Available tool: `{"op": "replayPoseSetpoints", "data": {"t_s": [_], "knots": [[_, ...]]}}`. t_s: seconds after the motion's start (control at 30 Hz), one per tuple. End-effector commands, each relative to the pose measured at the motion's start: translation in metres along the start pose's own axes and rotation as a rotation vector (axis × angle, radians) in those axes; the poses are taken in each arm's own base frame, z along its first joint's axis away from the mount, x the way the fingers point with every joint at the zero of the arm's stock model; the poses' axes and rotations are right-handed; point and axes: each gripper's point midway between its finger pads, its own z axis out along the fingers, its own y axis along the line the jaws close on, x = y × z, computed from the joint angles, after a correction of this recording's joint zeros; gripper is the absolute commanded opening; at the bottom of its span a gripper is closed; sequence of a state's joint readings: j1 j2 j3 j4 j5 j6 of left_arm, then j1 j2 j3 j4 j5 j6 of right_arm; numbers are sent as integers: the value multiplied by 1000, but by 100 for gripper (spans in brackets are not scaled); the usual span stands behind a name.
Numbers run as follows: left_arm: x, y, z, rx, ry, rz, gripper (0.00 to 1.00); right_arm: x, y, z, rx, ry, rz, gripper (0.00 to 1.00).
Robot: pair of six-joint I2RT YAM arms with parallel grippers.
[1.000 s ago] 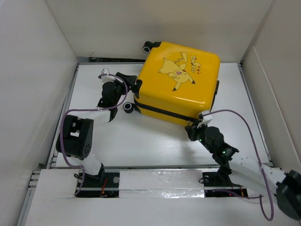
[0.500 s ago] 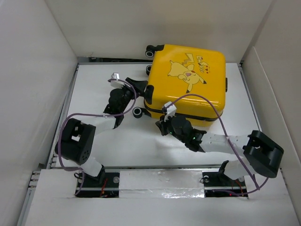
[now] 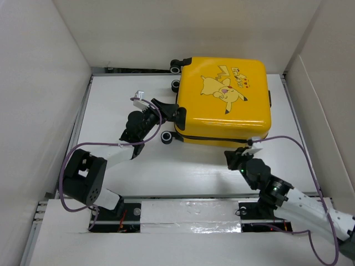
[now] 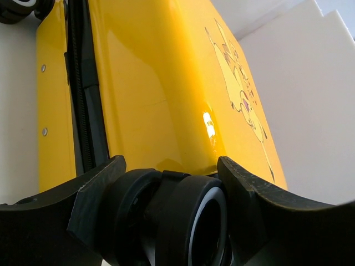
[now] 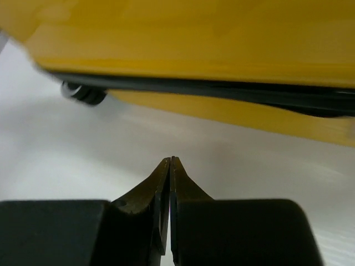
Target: Pack the luggage
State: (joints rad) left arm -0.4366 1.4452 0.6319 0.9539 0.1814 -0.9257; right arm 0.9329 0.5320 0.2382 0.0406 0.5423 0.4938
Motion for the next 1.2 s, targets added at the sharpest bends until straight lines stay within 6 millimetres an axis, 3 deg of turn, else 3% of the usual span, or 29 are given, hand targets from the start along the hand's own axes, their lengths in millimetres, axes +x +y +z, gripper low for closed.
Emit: {"op": "replayPoseSetpoints", "data": {"t_s": [0.0,0.07,0.1,0.13,0.17,0.27,0.3,0.33,0.5,0.6,0.83,0.97,1.17], "knots": [[-27,-34,-2,122,-74,22,0,-3,-59,-14,237,-39,116,7],[-34,-34,1,122,-89,25,0,-10,-67,-20,232,-67,146,9],[-35,-35,2,123,-90,26,0,-16,-79,-21,272,-91,160,14],[-37,-37,6,126,-90,29,0,-25,-87,-24,297,-104,143,26],[-39,-40,8,130,-93,32,0,-27,-86,-25,294,-96,130,32],[-48,-41,15,125,-110,40,0,-33,-95,-19,324,-82,111,43],[-49,-42,16,126,-112,42,0,-35,-97,-17,328,-78,100,44],[-49,-42,18,125,-109,42,0,-49,-100,-12,323,-119,47,45],[-48,-42,24,130,-94,44,0,-54,-104,7,282,-87,-41,43],[-45,-39,26,128,-87,42,0,-67,-97,15,219,-130,-78,42],[-37,-31,26,122,-69,28,0,-68,-82,24,124,-131,-122,38],[-33,-28,24,120,-60,19,0,-78,-96,26,206,-173,-98,39],[-30,-26,20,117,-54,15,0,-77,-109,31,285,-171,-62,38]]}}
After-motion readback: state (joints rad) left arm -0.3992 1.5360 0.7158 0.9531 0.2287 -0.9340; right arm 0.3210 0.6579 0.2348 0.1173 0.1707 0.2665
